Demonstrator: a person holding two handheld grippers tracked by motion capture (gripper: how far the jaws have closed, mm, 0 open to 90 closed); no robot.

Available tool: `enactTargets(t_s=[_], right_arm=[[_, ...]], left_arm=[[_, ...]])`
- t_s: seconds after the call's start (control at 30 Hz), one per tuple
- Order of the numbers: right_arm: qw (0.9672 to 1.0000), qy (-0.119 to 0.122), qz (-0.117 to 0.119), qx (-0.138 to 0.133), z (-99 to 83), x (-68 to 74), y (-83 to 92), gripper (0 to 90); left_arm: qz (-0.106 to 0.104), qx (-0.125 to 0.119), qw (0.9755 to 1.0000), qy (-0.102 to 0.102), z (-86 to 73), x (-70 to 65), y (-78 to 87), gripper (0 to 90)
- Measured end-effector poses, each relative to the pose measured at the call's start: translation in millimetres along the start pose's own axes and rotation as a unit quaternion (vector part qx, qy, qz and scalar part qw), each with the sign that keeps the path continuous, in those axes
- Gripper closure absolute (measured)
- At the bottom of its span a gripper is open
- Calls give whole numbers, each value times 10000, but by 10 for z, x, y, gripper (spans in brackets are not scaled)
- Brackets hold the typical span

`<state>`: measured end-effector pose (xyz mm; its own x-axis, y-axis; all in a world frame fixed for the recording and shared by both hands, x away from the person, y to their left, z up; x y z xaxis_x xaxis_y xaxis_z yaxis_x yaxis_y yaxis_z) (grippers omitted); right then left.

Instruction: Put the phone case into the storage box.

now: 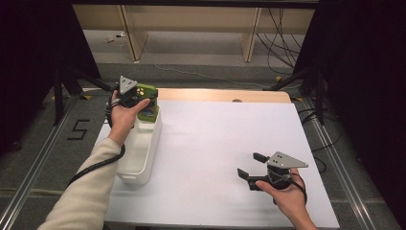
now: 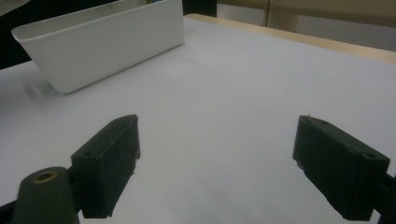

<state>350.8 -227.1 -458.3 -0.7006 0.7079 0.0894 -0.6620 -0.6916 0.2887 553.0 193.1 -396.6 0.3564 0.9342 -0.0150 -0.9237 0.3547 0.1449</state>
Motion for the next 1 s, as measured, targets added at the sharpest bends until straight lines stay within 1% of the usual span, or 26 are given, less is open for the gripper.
enactTargets(t_s=[0.8,1.0], right_arm=[[10000,-6,23,4,-3,-1,-4,159],[10000,-11,38,24,-6,3,-7,159]], left_arm=[[19,49,10000,17,-39,11,-58,170],[38,71,10000,50,-56,31,-71,170]])
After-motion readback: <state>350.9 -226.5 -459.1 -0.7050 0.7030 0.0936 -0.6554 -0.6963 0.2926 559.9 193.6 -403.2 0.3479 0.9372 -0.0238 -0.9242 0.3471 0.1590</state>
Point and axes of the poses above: each handheld gripper's, and its own axes: y roughly backward along the jaws, z roughly out of its top, x roughly to its left, the point moved 3 cm from there along -y, roughly forward along the jaws, and after that the axes turned 7 degrees about -x, right-handed, at the moved point
